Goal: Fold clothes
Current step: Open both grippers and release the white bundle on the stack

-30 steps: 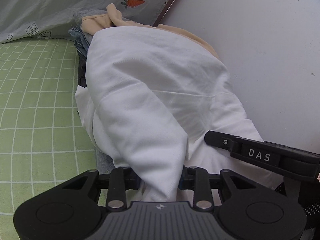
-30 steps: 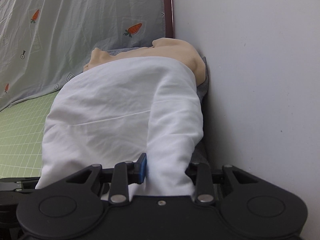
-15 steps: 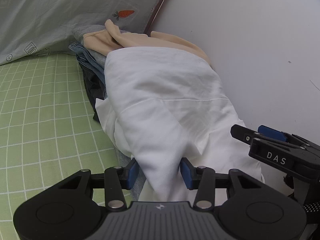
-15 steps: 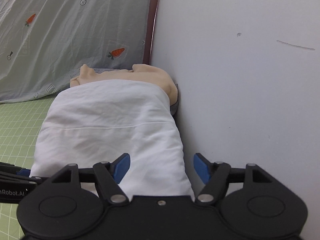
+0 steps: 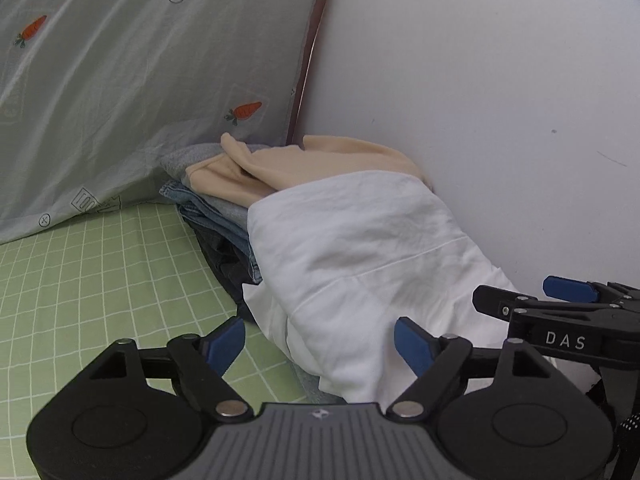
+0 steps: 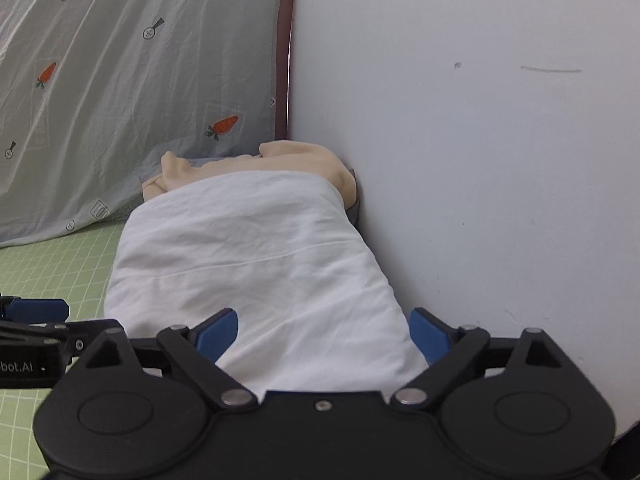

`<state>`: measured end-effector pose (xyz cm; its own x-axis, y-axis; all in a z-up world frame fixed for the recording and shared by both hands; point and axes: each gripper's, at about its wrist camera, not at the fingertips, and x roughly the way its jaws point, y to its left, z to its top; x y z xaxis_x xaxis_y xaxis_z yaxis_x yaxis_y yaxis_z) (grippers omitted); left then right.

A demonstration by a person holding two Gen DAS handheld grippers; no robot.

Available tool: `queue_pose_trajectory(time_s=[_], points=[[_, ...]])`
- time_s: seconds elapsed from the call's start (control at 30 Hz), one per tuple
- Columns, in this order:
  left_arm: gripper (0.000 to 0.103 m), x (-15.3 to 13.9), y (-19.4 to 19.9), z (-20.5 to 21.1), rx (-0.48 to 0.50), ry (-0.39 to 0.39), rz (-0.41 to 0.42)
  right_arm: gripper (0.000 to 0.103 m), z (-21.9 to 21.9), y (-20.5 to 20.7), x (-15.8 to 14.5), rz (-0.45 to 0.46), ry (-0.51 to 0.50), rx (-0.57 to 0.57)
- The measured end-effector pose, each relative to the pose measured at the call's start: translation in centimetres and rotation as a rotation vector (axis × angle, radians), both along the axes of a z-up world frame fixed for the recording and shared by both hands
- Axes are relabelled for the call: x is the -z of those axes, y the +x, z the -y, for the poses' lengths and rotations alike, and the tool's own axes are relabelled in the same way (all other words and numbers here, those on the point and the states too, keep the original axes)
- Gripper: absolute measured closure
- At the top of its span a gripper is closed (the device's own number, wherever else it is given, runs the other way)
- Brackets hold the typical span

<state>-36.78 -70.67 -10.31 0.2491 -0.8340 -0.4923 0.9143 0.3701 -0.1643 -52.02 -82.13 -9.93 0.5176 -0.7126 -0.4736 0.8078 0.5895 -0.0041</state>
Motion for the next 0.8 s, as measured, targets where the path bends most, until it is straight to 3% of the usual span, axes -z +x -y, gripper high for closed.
queue_pose_trajectory(time_s=[0.07, 0.2, 0.4, 0.57, 0.8], points=[[0.001, -1.8, 0.4, -2.2, -0.032, -0.086, 0.028, 0.001, -1.9, 0.2, -1.4, 0.044, -0.030, 0.042], [0.000, -5.2, 1.2, -7.1, -0.141, -0.213, 0.076, 0.000, -5.7, 1.0, -3.1, 0.077, -0.055, 0.076], [0.000, -7.3, 3.7, -12.7, -0.214, -0.143, 0.099, 0.000, -11.3, 2.8, -5.0, 0.094, -0.054, 0.075], [0.000, -7.5, 6.4, -17.4, -0.151, -0.044, 0.123, 0.000, -17.2, 5.2, -5.8, 0.073, -0.014, 0.102], [0.000, -7.6, 10.3, -25.5, -0.070, 0.000, 0.093, 0.000, -25.9, 8.2, -5.1, 0.052, 0.047, 0.152]])
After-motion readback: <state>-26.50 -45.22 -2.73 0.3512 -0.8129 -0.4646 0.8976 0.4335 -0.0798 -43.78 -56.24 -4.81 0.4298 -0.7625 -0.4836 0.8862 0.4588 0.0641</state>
